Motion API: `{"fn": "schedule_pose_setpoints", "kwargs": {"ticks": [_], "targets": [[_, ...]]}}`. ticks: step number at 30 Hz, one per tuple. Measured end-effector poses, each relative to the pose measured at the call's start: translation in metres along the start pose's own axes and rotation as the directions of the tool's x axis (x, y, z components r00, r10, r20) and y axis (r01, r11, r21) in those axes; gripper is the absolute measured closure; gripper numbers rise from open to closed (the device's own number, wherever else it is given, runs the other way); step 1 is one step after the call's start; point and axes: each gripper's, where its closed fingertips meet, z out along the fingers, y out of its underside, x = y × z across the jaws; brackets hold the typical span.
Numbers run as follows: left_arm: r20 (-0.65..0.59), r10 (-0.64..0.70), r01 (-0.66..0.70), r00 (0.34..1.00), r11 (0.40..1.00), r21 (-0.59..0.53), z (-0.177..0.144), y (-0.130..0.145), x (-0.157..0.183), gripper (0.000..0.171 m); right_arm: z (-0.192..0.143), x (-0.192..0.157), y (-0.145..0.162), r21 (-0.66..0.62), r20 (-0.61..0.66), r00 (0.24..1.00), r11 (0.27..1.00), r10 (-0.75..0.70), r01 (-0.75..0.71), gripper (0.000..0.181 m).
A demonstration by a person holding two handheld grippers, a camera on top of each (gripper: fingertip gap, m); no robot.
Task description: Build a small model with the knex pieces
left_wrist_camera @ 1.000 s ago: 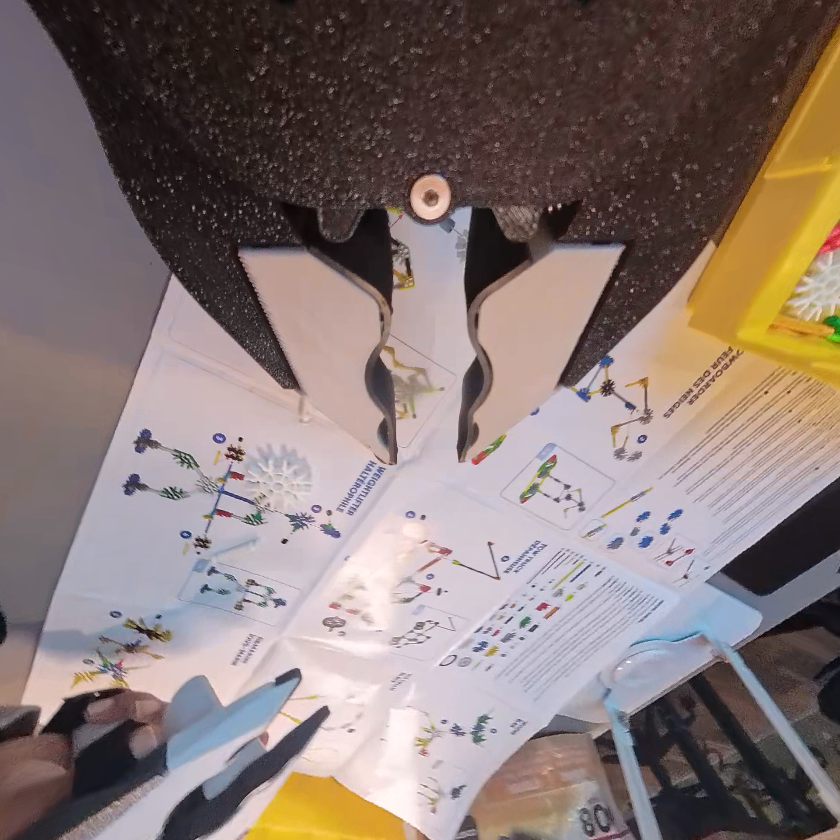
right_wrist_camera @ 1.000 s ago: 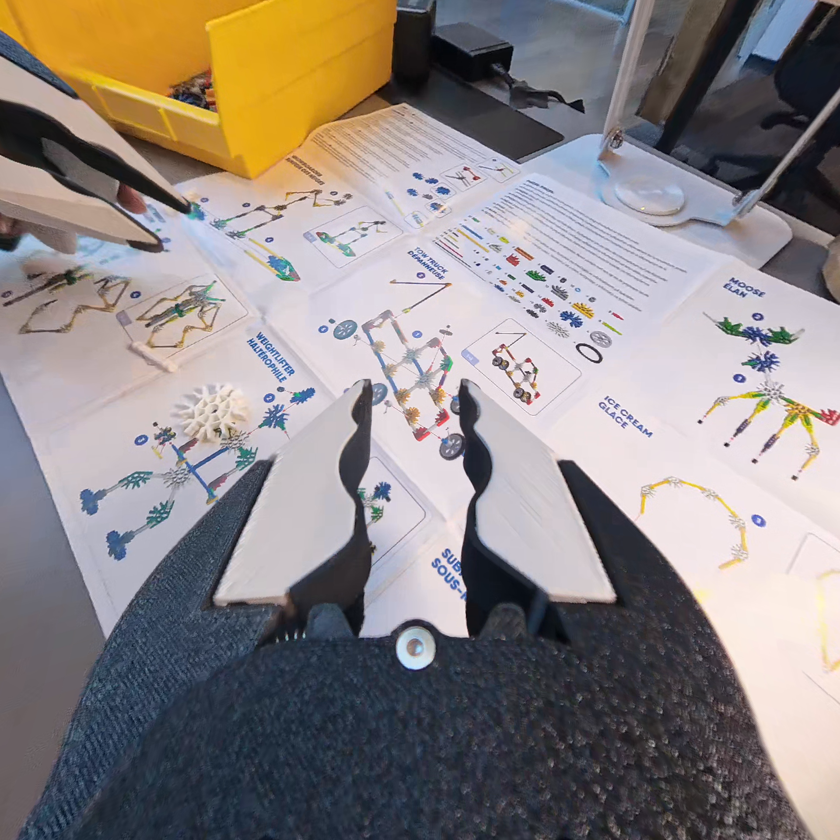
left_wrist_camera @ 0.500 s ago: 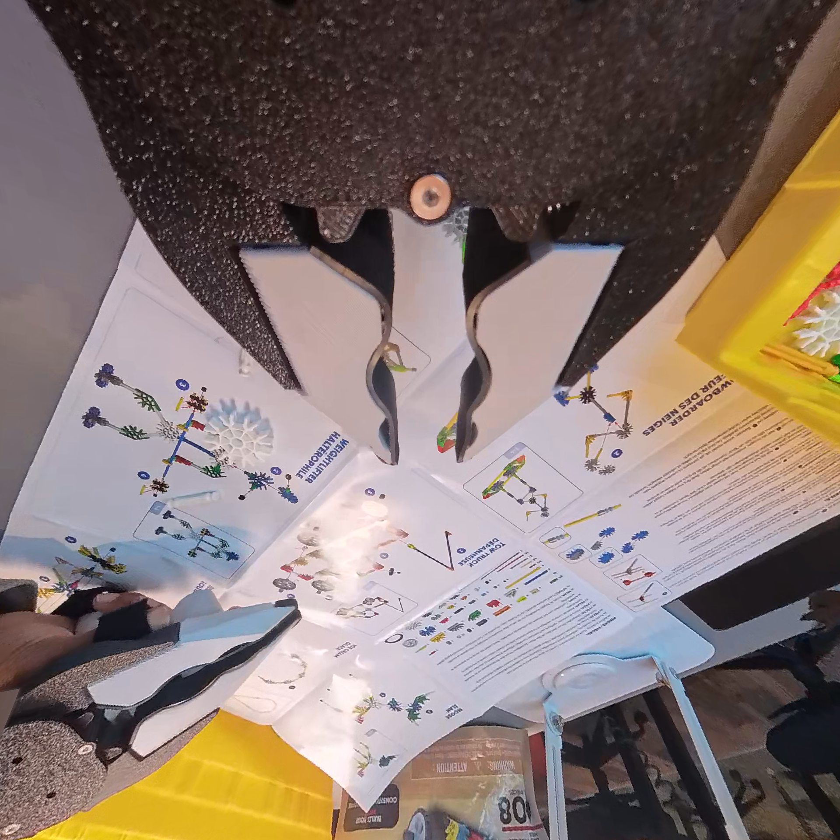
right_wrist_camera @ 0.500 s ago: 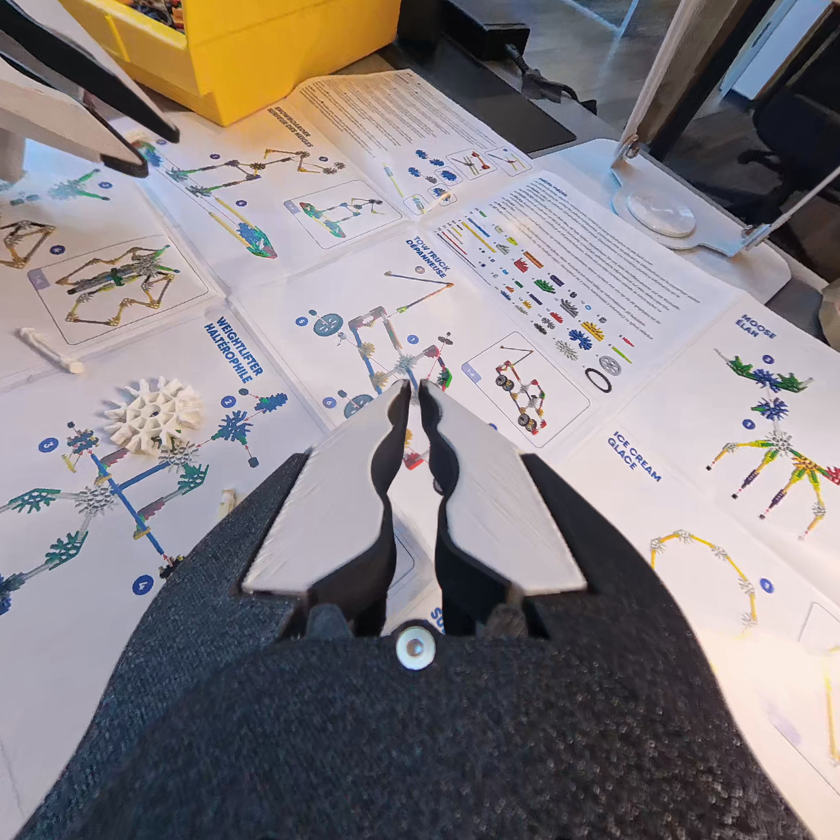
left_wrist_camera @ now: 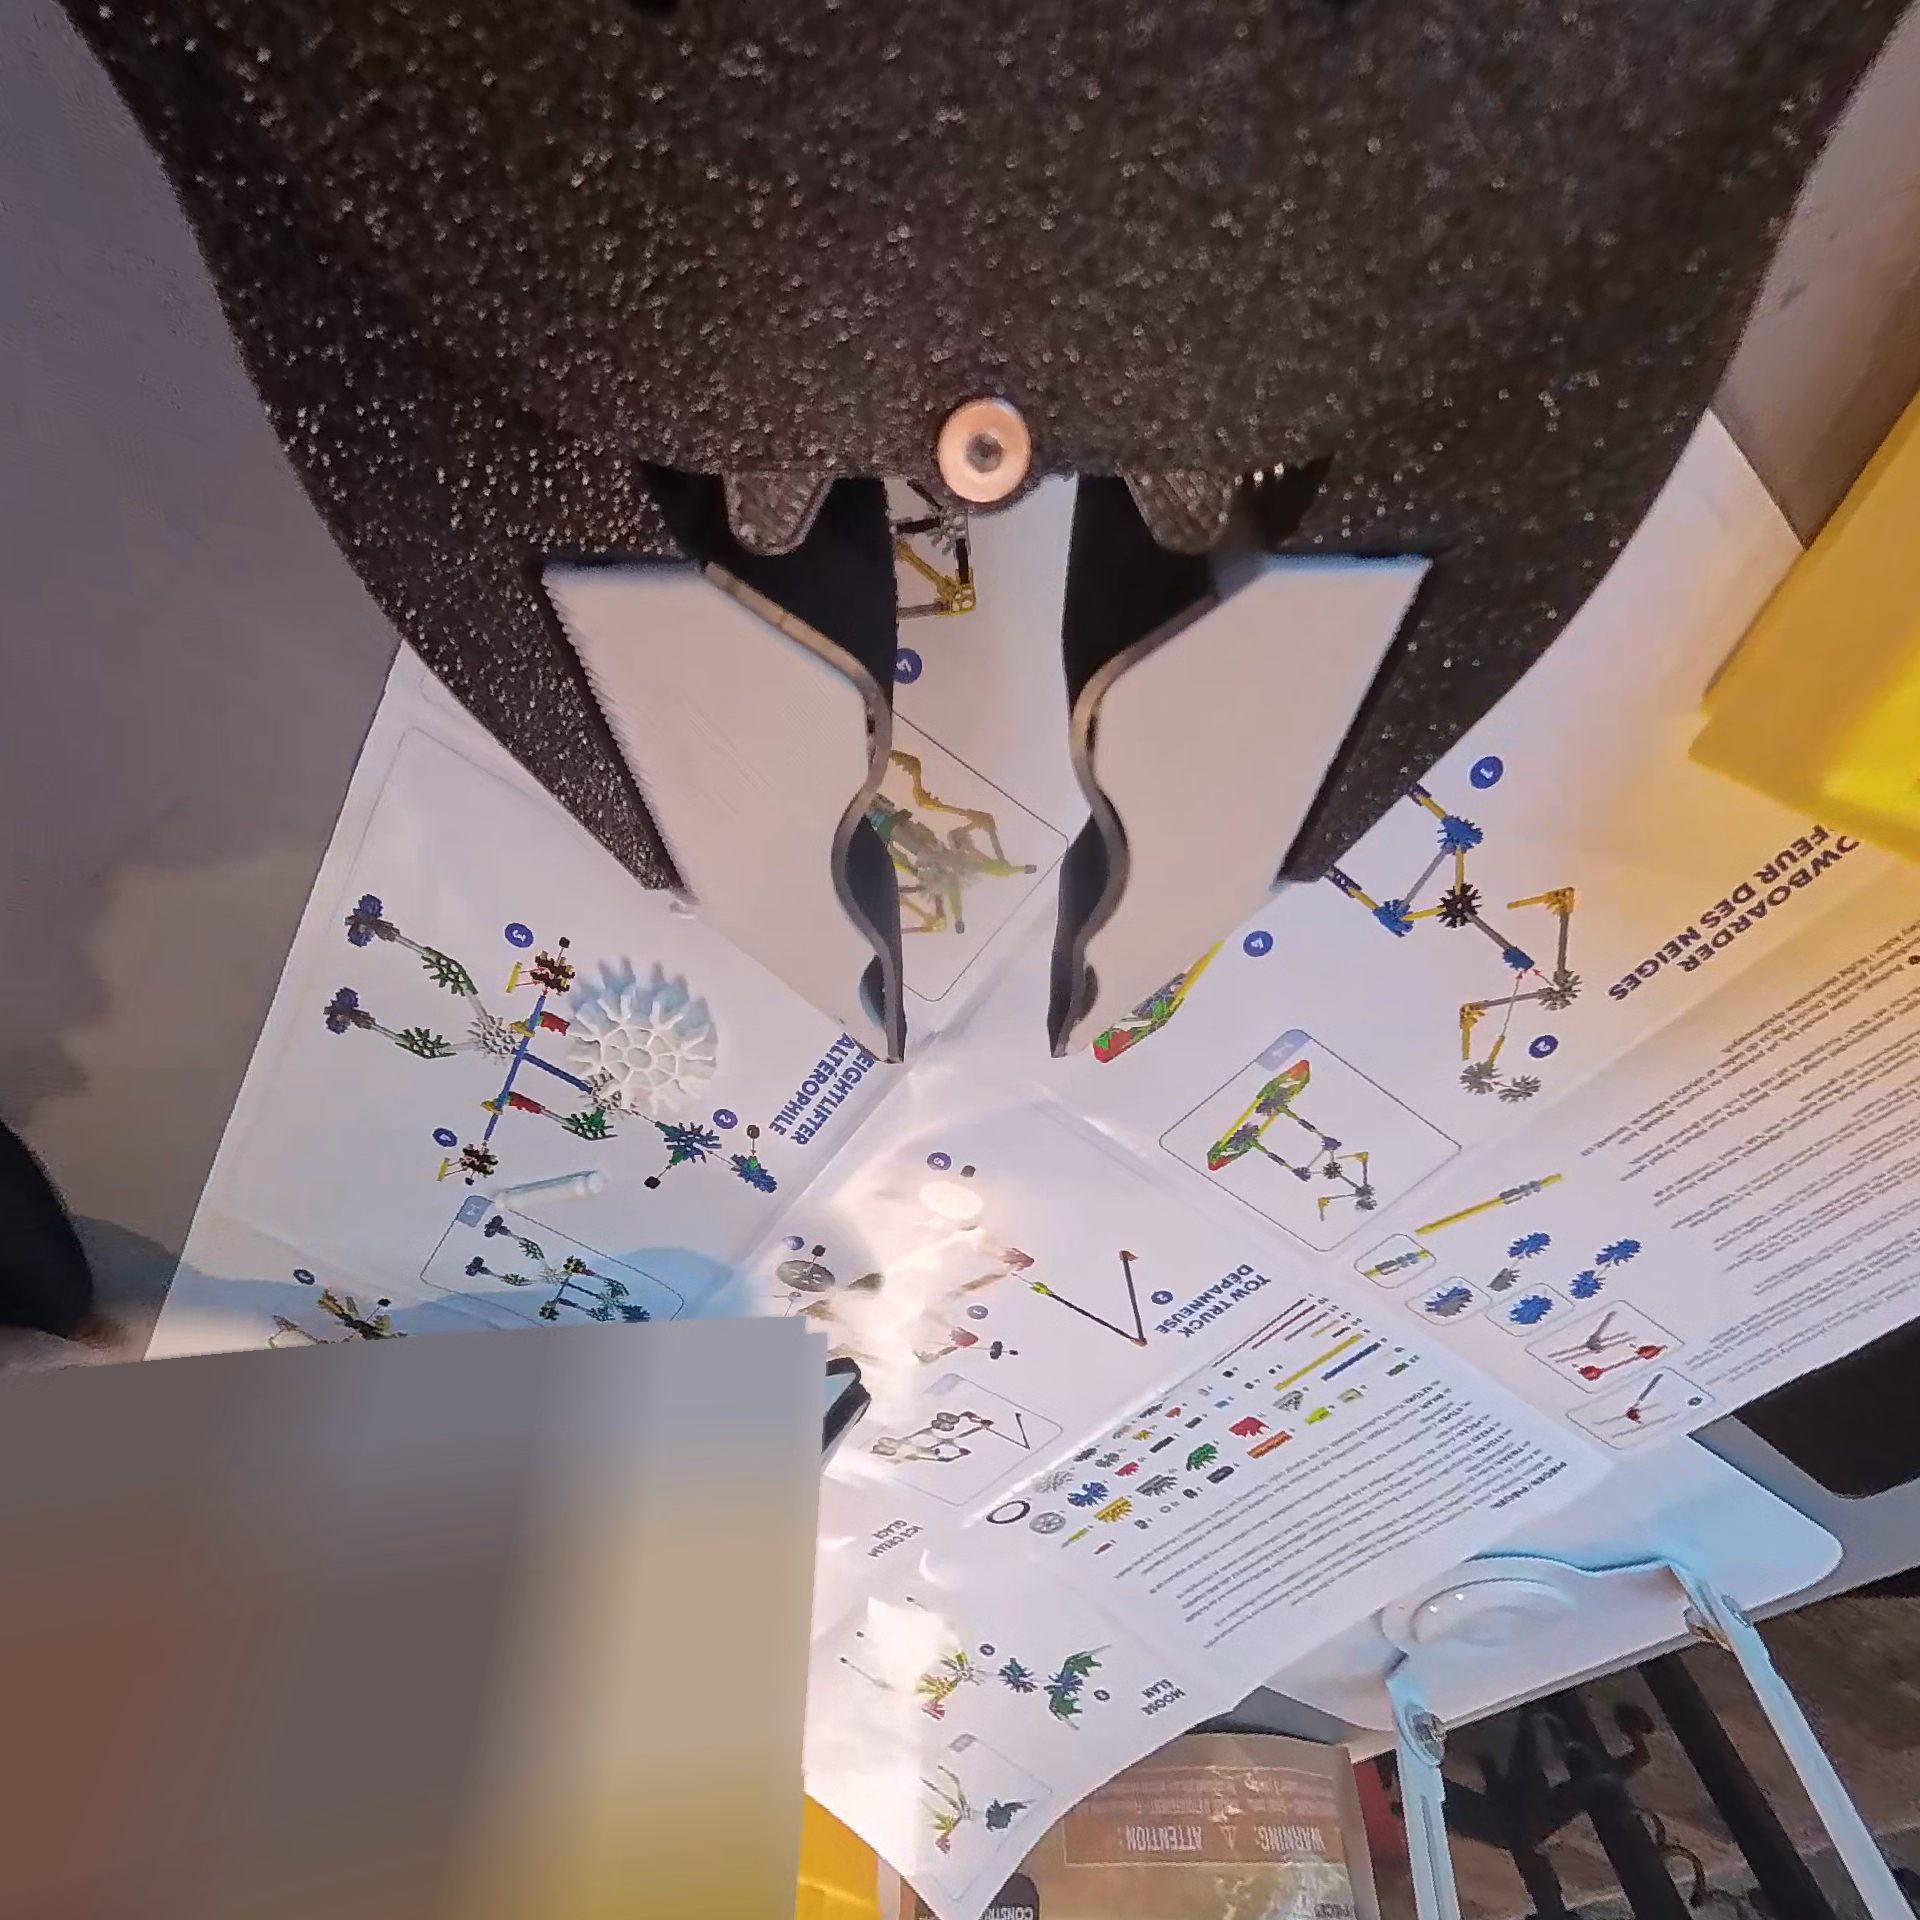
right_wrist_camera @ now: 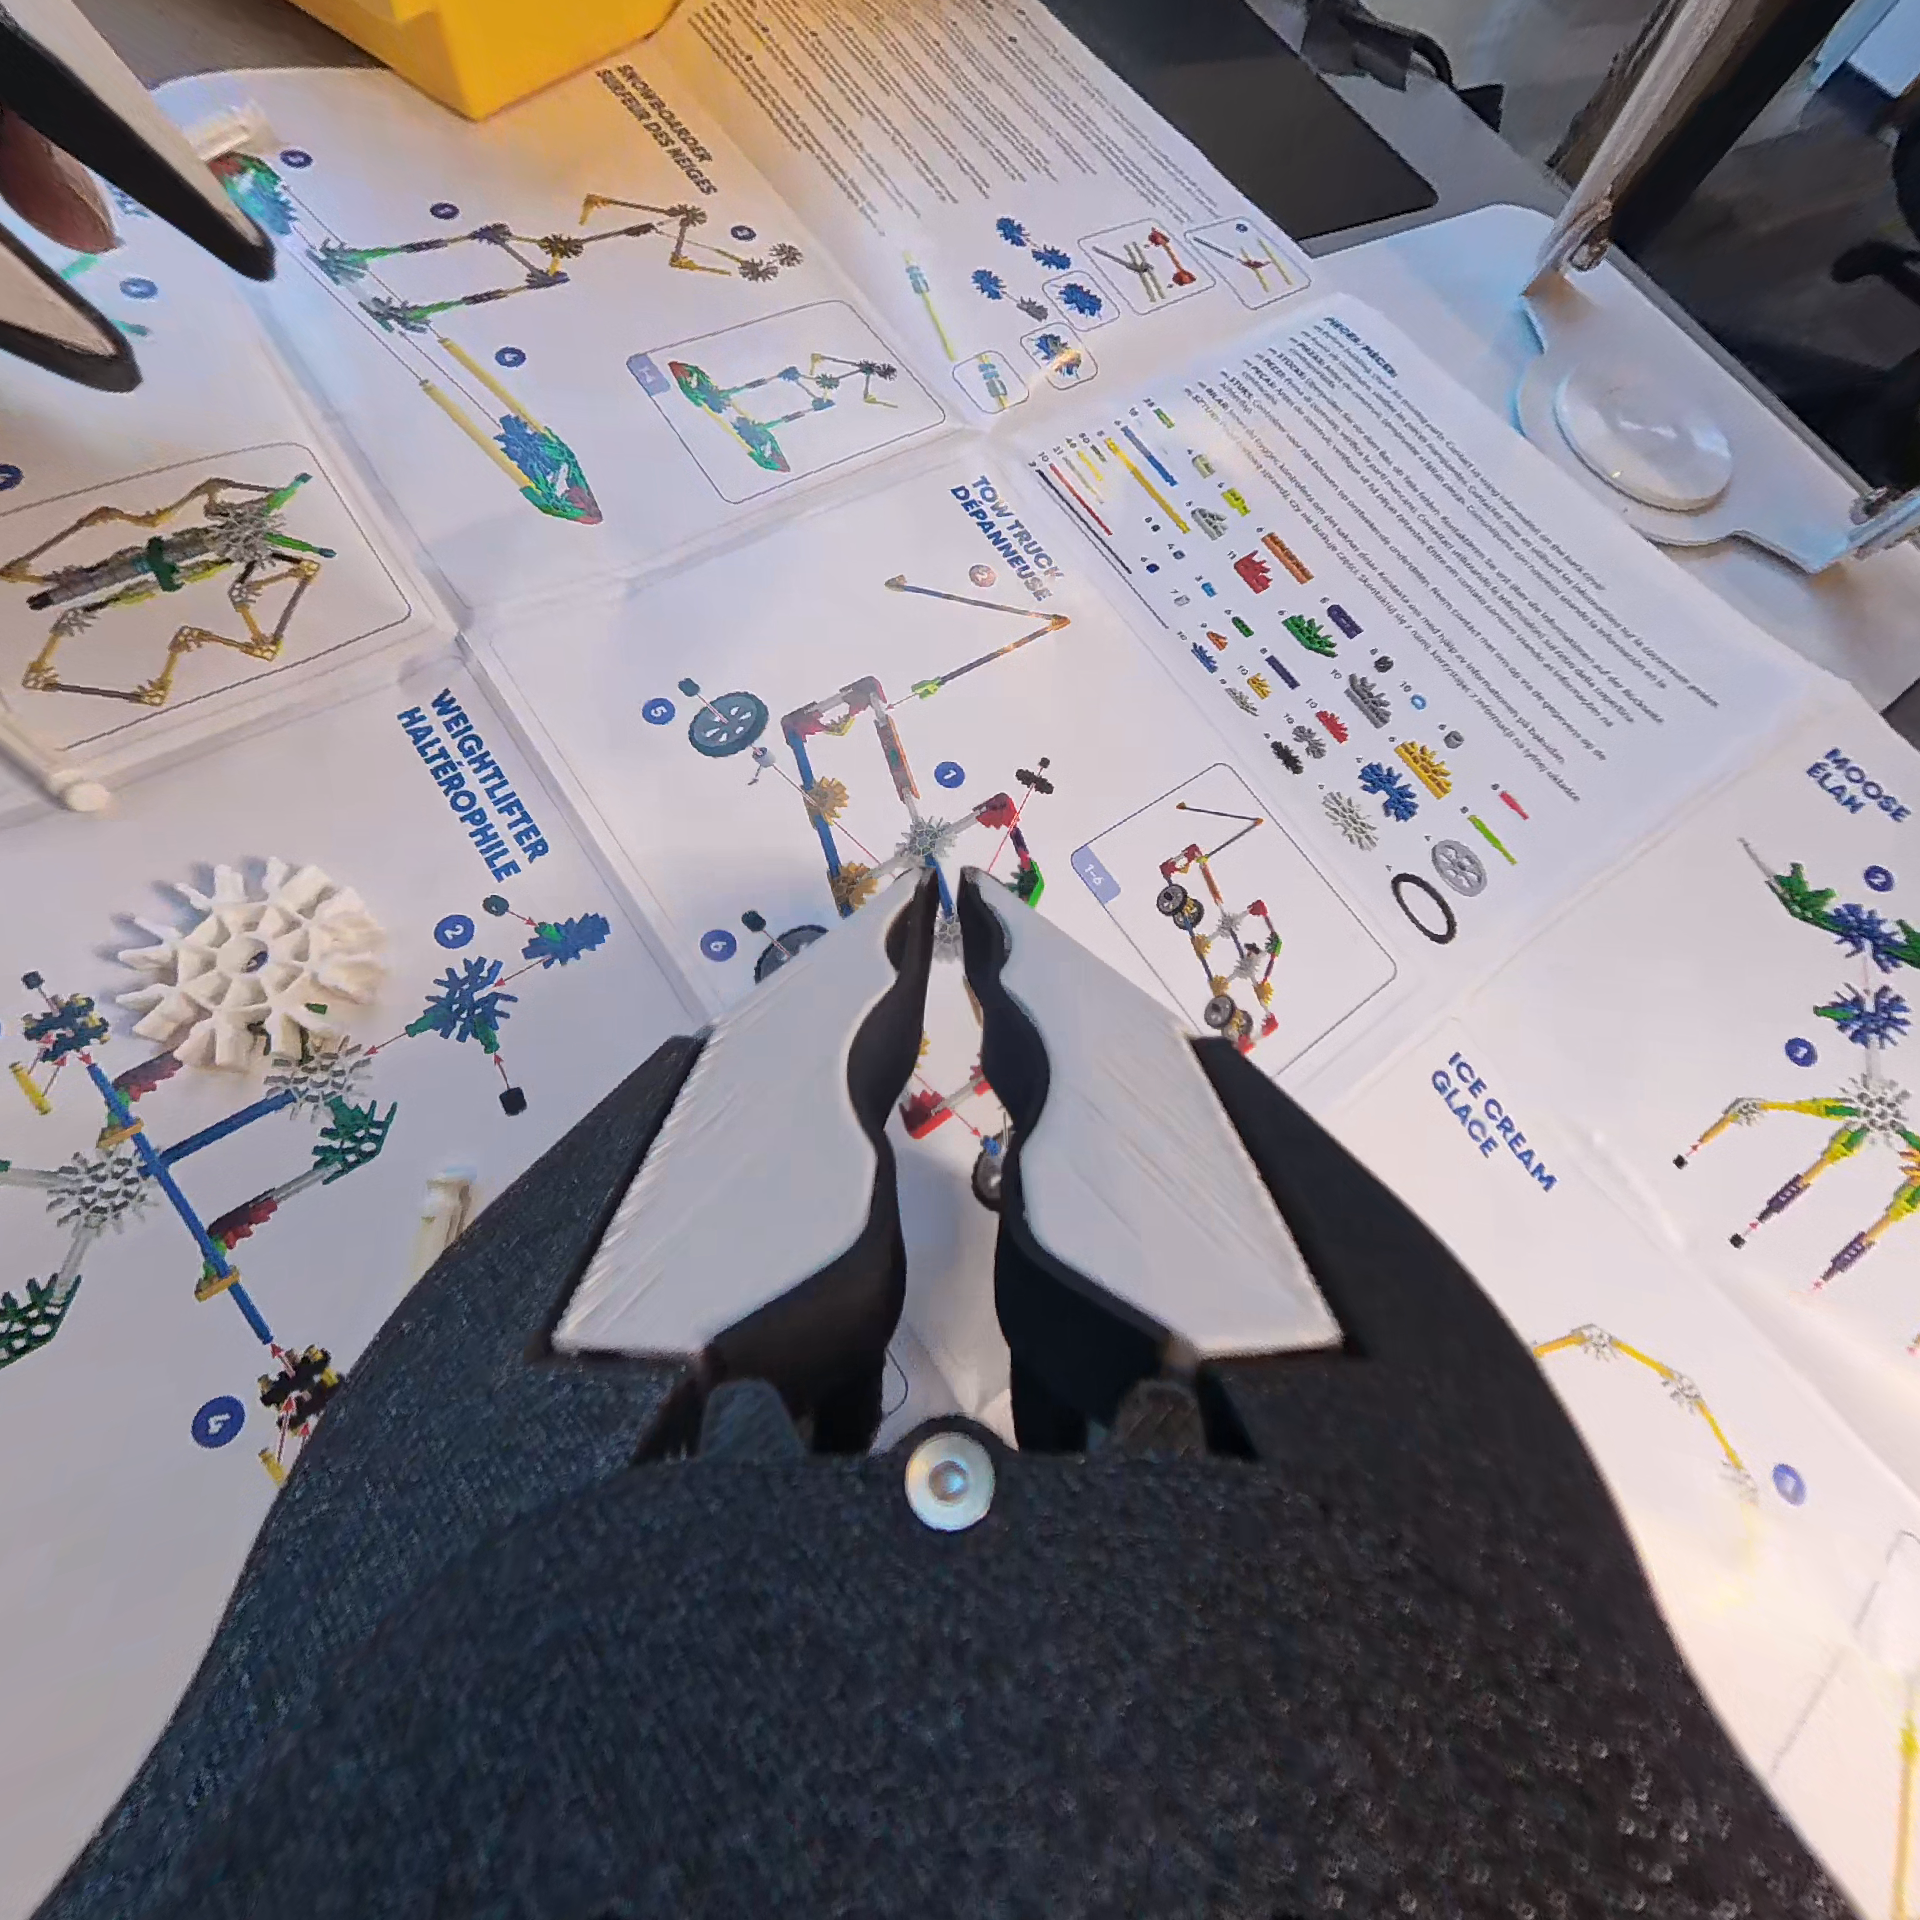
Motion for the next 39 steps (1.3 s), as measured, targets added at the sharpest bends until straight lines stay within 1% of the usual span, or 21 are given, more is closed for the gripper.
{"fn": "schedule_pose_setpoints", "kwargs": {"ticks": [7, 14, 26, 34, 39], "targets": [[-0.001, 0.017, -0.017, 1.000, 1.000, 0.001, -0.002, 0.001, 0.001, 0.147, 0.014, 0.001, -0.001, -0.048, 0.020, 1.000, 0.999, -0.023, 0.024, 0.181], [-0.008, 0.012, -0.012, 1.000, 1.000, 0.005, -0.003, 0.001, 0.002, 0.147, 0.016, -0.002, 0.003, -0.073, 0.029, 0.999, 0.997, -0.034, 0.036, 0.181], [-0.017, 0.013, -0.013, 1.000, 1.000, 0.006, -0.002, 0.002, 0.003, 0.148, 0.015, -0.004, 0.006, -0.073, 0.033, 0.999, 0.997, -0.037, 0.039, 0.181], [-0.019, 0.048, -0.047, 0.999, 0.999, 0.001, -0.002, 0.003, 0.008, 0.148, 0.012, -0.002, 0.007, -0.065, 0.024, 0.999, 0.997, -0.037, 0.038, 0.181], [-0.021, 0.061, -0.061, 0.998, 0.998, -0.006, -0.002, 0.004, 0.009, 0.147, 0.009, -0.006, 0.006, -0.056, 0.043, 0.998, 0.997, -0.049, 0.051, 0.181]]}}
